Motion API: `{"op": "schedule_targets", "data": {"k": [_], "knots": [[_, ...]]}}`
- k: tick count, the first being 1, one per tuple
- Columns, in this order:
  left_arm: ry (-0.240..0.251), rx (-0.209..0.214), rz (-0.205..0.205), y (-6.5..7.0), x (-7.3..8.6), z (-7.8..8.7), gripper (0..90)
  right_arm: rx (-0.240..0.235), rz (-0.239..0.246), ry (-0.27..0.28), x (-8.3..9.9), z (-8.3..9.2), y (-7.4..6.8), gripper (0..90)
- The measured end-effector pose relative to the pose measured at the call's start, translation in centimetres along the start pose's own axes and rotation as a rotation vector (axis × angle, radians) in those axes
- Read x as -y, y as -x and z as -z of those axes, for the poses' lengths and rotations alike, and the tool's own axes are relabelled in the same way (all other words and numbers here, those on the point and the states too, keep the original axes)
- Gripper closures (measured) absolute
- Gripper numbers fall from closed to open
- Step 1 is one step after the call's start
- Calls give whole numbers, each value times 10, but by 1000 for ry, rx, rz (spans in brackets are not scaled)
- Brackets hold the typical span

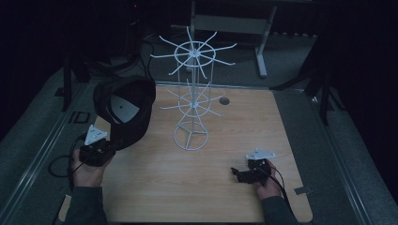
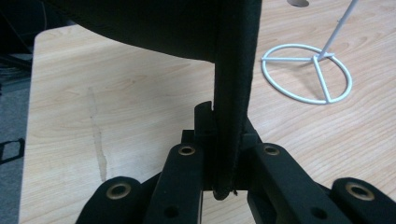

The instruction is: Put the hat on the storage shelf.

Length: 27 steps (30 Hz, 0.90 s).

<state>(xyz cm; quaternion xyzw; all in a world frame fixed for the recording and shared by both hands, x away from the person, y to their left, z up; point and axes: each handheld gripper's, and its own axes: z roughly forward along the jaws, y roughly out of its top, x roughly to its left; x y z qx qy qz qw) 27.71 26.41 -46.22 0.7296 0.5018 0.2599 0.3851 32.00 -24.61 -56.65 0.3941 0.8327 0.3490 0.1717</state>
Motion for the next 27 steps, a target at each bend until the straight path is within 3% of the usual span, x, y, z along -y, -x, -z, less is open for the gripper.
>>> {"op": "schedule_targets", "data": {"k": [27], "knots": [[52,-40,-8,-4,-23,10,862,0,-2,0,0,0,0,117]]}}
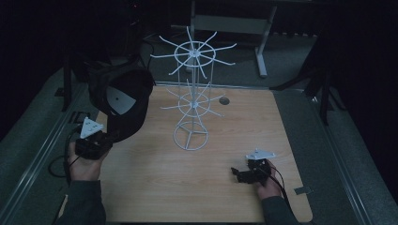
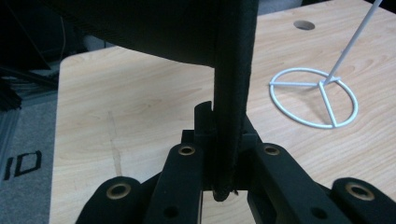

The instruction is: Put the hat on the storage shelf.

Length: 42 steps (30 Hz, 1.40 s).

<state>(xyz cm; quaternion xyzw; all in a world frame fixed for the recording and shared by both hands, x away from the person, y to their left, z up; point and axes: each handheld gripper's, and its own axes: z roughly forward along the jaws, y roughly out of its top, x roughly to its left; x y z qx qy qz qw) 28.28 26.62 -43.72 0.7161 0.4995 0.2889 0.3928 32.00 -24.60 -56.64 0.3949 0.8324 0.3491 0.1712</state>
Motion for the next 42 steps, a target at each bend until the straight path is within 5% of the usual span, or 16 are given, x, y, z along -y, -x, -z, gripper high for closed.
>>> {"op": "schedule_targets", "data": {"k": [42], "knots": [[57,-27,-13,2,-35,11,862,0,-2,0,0,0,0,117]]}}
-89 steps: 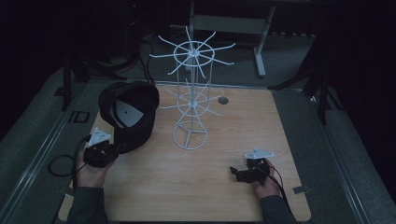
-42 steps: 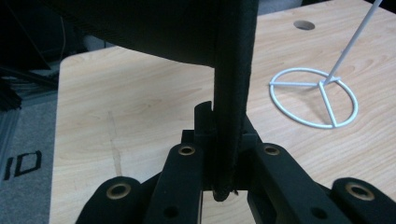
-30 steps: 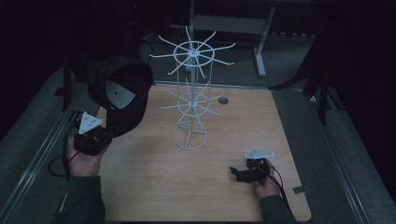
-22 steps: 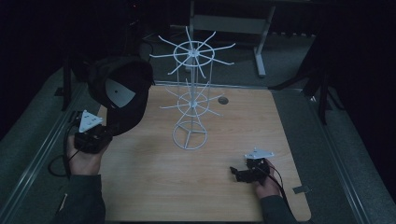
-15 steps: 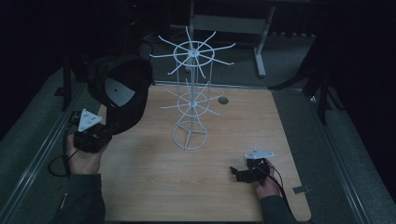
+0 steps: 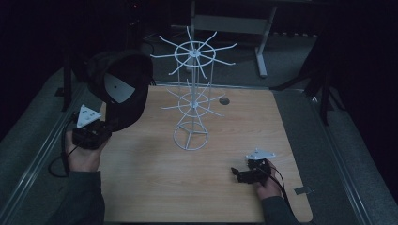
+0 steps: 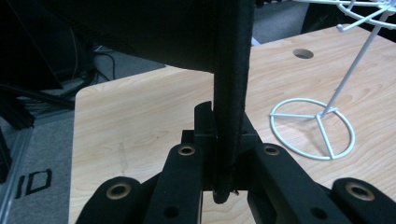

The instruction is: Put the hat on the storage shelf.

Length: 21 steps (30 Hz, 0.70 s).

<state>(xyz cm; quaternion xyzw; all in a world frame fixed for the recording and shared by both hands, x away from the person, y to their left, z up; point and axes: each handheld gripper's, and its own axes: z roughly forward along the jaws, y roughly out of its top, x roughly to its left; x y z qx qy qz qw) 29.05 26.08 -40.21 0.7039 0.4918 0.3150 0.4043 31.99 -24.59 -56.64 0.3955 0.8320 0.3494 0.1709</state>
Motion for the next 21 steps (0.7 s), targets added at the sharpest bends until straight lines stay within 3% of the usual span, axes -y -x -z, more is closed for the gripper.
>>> {"op": "schedule_targets", "data": {"k": [21], "knots": [[27,-28,-31,6,-15,1,862,0,2,-1,0,0,0,117]]}}
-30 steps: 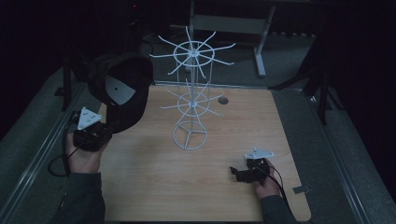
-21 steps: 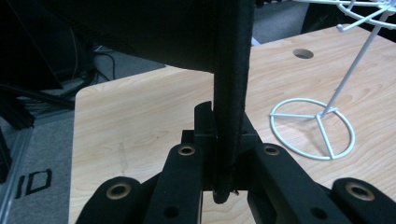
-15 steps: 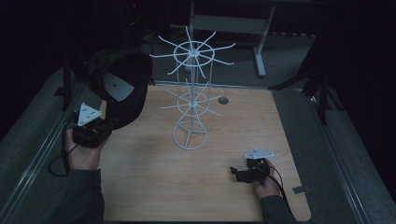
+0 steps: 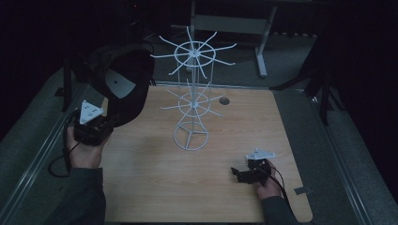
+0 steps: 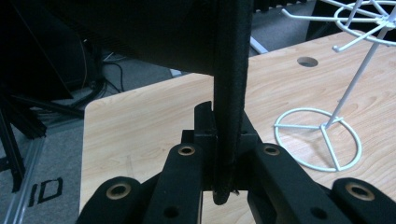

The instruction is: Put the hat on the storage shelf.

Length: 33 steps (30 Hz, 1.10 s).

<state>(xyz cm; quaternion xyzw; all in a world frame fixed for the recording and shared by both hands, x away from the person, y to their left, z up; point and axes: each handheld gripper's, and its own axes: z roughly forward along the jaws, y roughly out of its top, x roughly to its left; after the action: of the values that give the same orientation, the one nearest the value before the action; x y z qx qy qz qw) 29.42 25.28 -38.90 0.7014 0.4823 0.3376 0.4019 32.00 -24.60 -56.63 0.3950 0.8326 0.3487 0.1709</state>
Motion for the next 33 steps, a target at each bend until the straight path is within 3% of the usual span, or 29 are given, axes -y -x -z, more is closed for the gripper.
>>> {"op": "schedule_targets", "data": {"k": [33], "knots": [[39,-35,-19,9,-8,-2,861,0,-3,1,0,0,0,117]]}}
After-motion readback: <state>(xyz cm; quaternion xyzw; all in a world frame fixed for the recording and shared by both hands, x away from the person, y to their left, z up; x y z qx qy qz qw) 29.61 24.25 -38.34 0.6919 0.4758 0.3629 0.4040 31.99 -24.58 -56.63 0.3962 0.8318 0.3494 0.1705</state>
